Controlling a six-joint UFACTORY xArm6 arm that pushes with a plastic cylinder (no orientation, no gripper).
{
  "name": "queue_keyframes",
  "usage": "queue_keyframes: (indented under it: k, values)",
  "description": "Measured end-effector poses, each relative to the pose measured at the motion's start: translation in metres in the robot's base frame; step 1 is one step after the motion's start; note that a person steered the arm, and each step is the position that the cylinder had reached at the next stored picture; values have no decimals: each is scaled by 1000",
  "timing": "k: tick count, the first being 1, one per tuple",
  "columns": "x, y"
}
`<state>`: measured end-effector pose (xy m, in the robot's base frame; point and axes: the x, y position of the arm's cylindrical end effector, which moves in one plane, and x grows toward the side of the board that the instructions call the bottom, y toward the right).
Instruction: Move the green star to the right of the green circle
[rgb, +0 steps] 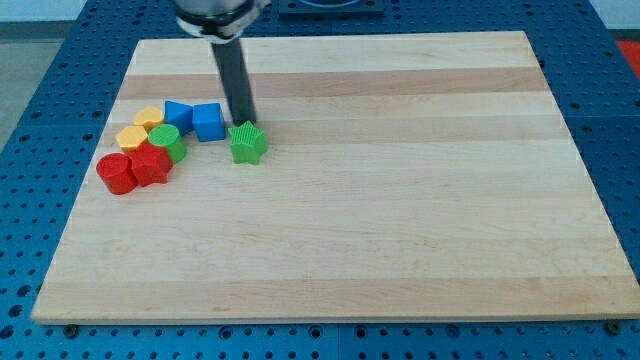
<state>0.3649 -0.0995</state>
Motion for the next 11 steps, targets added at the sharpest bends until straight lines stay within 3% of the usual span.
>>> queue_keyframes:
  k: [2,3,8,11]
  values:
    - [17,108]
    - [40,105]
    - [41,-7]
    - [48,-26]
